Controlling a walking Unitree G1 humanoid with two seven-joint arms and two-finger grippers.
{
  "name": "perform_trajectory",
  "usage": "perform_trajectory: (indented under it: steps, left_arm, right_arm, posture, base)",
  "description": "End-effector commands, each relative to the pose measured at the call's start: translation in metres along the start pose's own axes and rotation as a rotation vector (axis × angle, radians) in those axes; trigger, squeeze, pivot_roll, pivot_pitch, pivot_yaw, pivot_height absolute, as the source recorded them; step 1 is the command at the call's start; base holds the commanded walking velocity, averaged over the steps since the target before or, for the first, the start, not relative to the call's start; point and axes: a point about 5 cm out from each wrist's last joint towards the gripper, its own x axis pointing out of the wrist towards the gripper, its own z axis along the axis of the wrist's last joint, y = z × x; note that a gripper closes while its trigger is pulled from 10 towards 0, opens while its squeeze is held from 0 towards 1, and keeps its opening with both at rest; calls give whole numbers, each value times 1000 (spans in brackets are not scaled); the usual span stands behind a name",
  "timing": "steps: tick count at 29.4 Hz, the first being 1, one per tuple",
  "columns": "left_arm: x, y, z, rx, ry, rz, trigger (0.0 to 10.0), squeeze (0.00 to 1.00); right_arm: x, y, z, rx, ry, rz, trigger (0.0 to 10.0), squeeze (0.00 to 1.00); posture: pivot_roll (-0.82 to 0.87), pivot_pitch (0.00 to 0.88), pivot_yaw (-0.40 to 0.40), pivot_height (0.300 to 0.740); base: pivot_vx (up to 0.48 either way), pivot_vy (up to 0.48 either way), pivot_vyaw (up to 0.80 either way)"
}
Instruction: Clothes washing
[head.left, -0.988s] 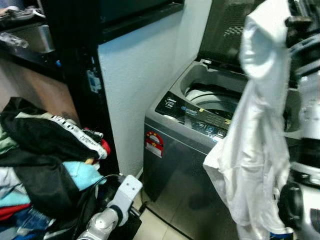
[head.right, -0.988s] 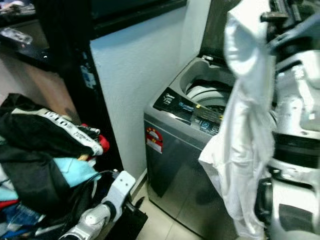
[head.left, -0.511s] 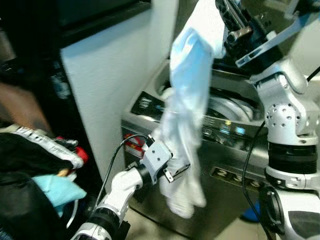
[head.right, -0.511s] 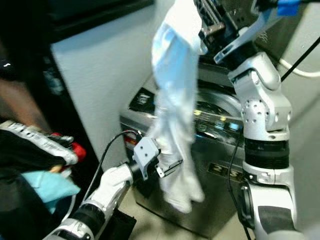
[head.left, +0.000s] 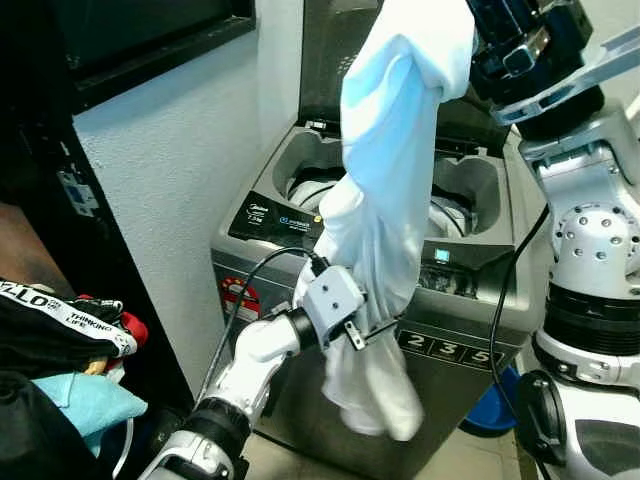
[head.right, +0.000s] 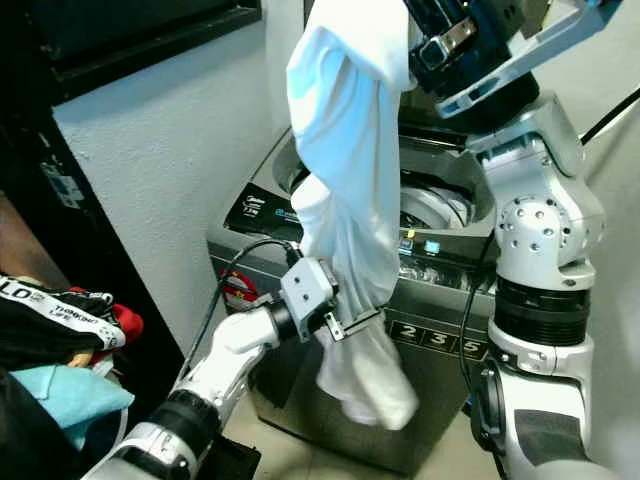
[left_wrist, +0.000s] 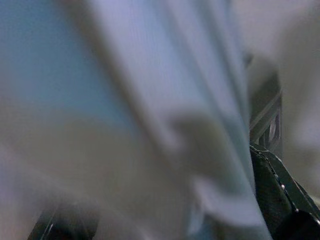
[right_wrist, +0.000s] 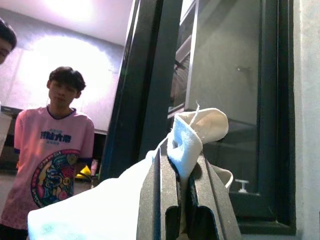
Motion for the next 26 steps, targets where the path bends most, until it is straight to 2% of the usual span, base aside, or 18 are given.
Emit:
perform_trajectory:
  steps: [1,2,3,9,10,15,22,26]
  left_arm:
    - [-8,-11,-17,-38,85,-16,10000,0]
    - [-13,-19,-26,-71,121,-24,8980,0]
    - [-13,-22,-28,-81,131,-27,2157,0]
    - [-14,-25,-30,-90,141,-26,2157,0]
    - [-11,-17,-27,-76,128,12,0,0]
    - [-6,-3,-21,-58,103,55,0,0]
    - [-1,4,-15,-49,80,68,0,0]
    - [6,20,-4,-60,28,135,0,0]
  right_arm:
    - [8,7,21,-17,-74,48,0,0]
    - [11,9,29,24,-125,69,0,0]
    - [12,9,31,37,-139,74,0,0]
    - [12,10,34,47,-148,77,0,0]
    - [14,13,37,45,-155,99,0,0]
    - [18,18,41,50,-165,133,0,0]
    - [19,25,41,79,-166,166,0,0]
    - [16,32,34,101,-140,168,0,0]
  posture:
    - [49,0,-34,740]
    - [49,0,-34,740]
    - [47,0,-38,740]
    - [47,0,-38,740]
    - [42,0,-37,740]
    - [40,0,-36,740]
    - [36,0,-32,740]
    - [38,0,-27,740]
  base:
    - [0,0,0]
    - [0,0,0]
    - [0,0,0]
    - [0,0,0]
    - [0,0,0]
    - [0,0,0]
    - [0,0,0]
    - [0,0,0]
